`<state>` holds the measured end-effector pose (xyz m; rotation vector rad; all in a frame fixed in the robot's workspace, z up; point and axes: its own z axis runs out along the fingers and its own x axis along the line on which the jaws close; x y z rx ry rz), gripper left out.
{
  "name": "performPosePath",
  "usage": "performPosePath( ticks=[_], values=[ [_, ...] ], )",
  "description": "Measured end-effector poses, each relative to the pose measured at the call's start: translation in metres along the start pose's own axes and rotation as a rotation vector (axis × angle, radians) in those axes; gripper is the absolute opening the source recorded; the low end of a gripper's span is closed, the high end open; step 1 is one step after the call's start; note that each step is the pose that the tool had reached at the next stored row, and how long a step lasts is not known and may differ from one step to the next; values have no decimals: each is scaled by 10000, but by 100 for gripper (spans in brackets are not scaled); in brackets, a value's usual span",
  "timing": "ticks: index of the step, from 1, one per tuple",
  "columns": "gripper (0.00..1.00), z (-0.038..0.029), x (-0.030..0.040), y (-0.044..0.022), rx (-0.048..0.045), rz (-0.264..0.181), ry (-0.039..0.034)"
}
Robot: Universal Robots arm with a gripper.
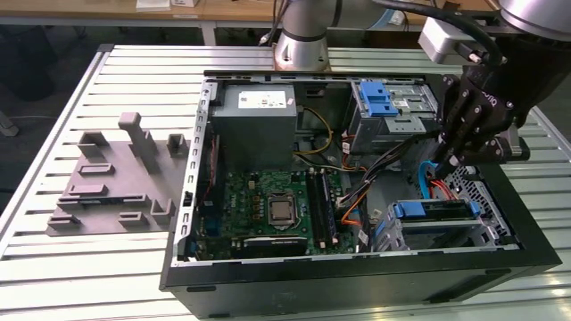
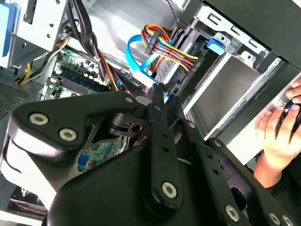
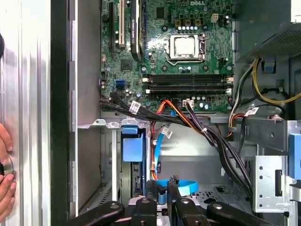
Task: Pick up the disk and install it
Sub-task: 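Insert the second disk wire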
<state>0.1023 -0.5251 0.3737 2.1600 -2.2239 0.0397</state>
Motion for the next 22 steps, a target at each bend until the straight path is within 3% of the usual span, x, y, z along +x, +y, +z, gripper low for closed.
performPosePath(
  ticks=[8,9,12,15,19,22],
  values=[
    [22,53,-10,0,2,1,38],
    [16,53,-10,0,2,1,38],
    [16,57,-10,0,1,0,8],
    [16,70,-11,1,-4,-1,-190],
    [16,91,-2,0,-13,-6,-567],
    [16,124,67,-3,-13,-7,-650]
  ],
)
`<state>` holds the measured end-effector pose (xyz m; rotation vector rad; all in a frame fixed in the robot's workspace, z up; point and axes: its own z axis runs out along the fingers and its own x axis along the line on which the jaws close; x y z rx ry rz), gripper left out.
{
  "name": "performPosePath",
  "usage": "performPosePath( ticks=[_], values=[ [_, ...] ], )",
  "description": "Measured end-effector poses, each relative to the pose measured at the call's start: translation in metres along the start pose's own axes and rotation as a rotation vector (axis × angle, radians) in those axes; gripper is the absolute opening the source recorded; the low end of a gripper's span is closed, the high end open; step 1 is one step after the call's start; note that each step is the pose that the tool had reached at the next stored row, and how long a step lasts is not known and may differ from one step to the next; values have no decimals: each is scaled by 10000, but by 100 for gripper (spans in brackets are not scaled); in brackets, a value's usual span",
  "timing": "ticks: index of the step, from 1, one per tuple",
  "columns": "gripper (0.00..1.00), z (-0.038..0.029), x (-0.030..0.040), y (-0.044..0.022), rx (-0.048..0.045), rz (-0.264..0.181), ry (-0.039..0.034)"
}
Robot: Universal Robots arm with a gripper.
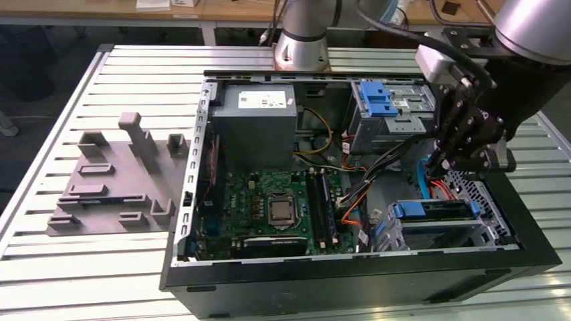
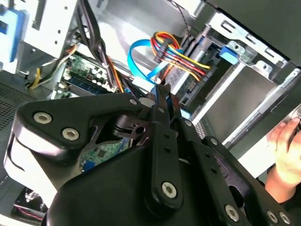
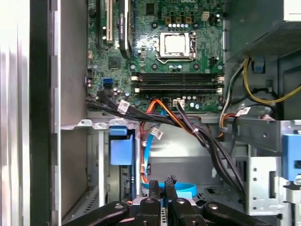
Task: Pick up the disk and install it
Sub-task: 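Insert the second disk wire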
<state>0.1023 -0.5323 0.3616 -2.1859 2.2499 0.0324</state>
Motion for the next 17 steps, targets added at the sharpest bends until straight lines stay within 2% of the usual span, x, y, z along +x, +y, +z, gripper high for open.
performPosePath(
  ticks=[3,9,12,14,17],
  values=[
    [16,33,62,-2,1,0,-8],
    [16,120,72,-4,1,-1,-10],
    [16,150,114,-5,1,0,-10],
    [16,167,142,-6,0,0,-10],
    [16,169,147,-6,1,0,-11]
  ],
)
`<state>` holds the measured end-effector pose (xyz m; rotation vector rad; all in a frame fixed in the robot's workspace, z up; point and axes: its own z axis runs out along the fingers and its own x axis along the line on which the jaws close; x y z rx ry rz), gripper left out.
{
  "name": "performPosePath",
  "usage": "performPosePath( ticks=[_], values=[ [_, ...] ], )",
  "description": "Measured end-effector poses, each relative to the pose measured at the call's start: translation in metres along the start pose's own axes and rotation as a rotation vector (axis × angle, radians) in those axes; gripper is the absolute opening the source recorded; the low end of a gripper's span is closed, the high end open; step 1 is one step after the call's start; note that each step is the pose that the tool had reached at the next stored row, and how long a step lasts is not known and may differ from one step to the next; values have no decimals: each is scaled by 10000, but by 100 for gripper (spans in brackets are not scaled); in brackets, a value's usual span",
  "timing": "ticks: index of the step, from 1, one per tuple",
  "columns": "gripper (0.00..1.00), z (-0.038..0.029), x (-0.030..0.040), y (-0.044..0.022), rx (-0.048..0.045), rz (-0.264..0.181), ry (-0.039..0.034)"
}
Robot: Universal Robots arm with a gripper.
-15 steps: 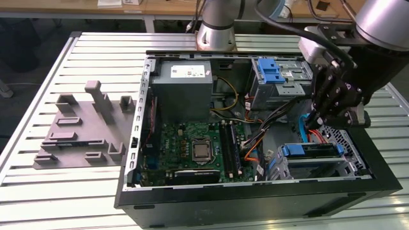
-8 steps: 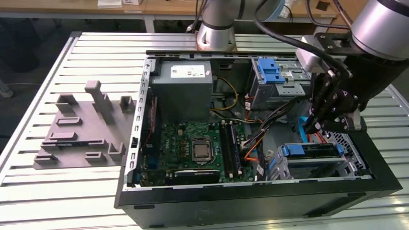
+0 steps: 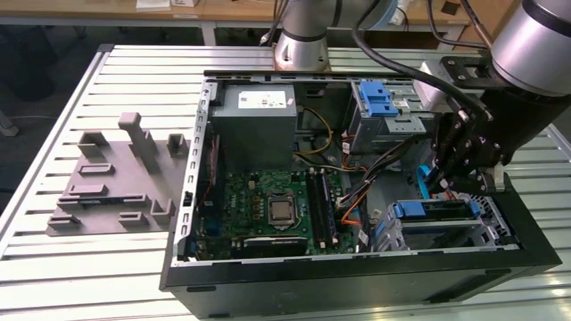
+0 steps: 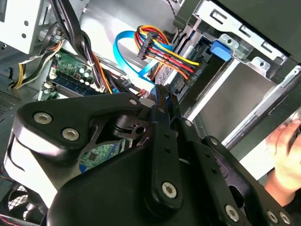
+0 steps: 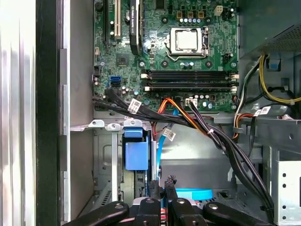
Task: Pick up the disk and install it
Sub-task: 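Insert the second disk wire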
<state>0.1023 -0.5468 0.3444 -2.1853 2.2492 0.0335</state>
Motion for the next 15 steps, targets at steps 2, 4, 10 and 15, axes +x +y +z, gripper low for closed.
performPosePath(
  ticks=[2,4,10,15],
  values=[
    [16,2,6,0,0,0,2],
    [16,9,33,-1,0,0,0],
    [16,25,114,-7,0,-1,2],
    [16,42,121,-27,0,1,1]
  ],
)
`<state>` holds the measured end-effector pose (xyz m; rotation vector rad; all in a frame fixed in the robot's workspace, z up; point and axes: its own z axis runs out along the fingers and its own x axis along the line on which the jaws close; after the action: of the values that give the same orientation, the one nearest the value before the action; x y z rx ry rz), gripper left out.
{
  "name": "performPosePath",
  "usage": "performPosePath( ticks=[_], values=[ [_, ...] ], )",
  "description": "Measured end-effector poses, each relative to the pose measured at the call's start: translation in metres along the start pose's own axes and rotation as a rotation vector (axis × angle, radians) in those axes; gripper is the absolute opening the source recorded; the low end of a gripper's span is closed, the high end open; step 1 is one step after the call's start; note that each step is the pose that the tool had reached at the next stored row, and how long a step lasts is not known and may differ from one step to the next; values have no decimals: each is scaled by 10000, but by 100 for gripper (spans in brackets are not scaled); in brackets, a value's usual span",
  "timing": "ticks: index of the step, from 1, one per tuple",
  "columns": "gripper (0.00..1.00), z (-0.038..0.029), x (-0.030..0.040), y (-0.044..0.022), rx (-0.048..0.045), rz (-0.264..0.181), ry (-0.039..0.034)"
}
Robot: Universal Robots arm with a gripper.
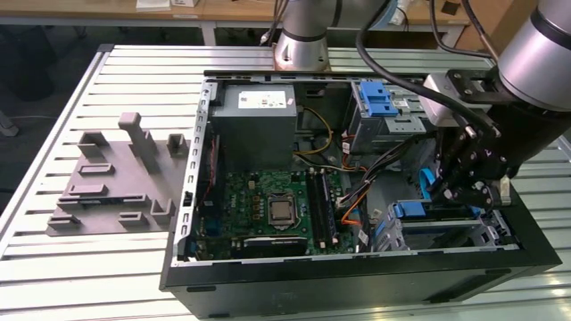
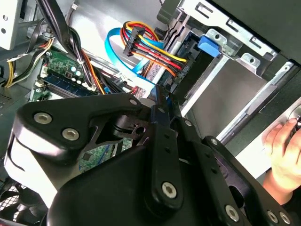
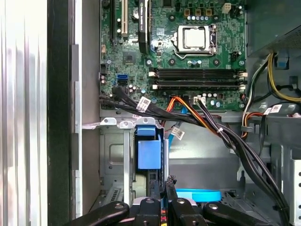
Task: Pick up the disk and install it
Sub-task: 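Insert the second disk wire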
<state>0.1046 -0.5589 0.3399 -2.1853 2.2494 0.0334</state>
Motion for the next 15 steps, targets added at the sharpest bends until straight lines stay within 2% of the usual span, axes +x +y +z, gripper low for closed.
performPosePath(
  ticks=[15],
  values=[
    [16,36,29,-26,0,-1,0]
  ],
)
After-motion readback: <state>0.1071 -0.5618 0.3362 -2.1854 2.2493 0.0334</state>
